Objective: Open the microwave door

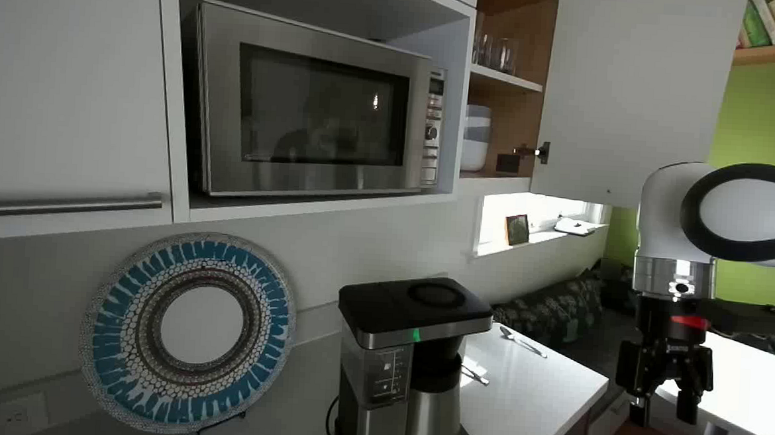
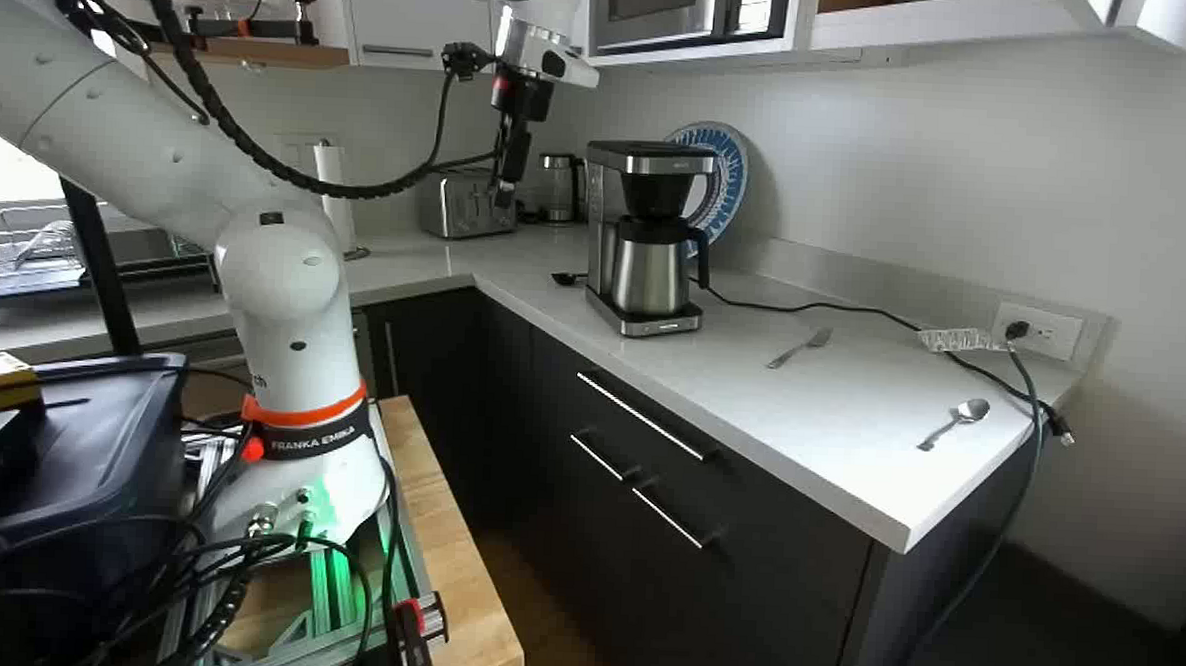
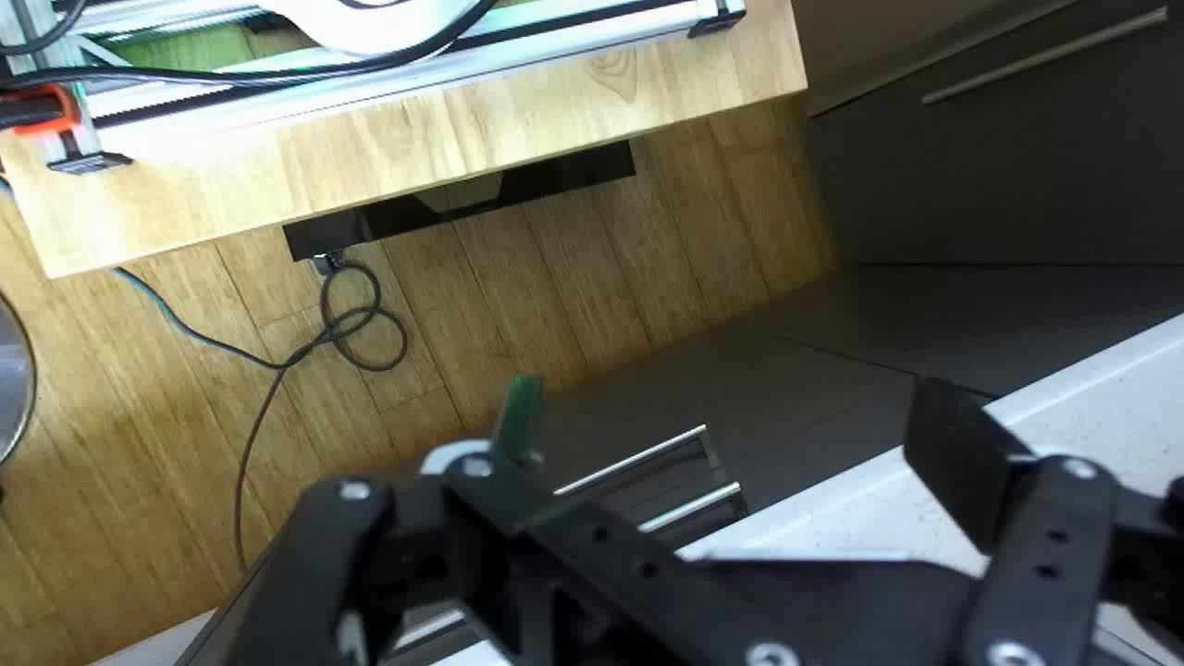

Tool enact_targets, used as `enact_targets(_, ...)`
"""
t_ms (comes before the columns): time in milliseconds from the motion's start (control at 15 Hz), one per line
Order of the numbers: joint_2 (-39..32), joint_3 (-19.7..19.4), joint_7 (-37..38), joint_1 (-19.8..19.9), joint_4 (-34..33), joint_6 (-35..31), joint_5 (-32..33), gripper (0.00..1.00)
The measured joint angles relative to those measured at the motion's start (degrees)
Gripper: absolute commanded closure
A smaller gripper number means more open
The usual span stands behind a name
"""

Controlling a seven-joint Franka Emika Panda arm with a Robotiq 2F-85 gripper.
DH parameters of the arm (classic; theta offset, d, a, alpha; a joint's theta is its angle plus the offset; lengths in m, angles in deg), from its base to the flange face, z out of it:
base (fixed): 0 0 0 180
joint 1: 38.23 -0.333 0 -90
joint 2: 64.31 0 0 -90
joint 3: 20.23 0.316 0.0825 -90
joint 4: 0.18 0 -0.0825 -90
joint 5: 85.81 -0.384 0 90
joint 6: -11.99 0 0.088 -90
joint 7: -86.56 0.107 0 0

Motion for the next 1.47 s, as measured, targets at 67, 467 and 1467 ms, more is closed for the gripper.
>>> enact_targets(67, 0.0, 0.0, 0.0, 0.0, 0.0, 0.0, 0.0, 0.00)
enact_targets(467, 0.0, 0.0, 0.0, 0.0, 0.0, 0.0, 0.0, 0.00)
enact_targets(1467, -3.5, -2.0, -0.7, 0.9, -21.2, -13.1, -10.2, 0.00)
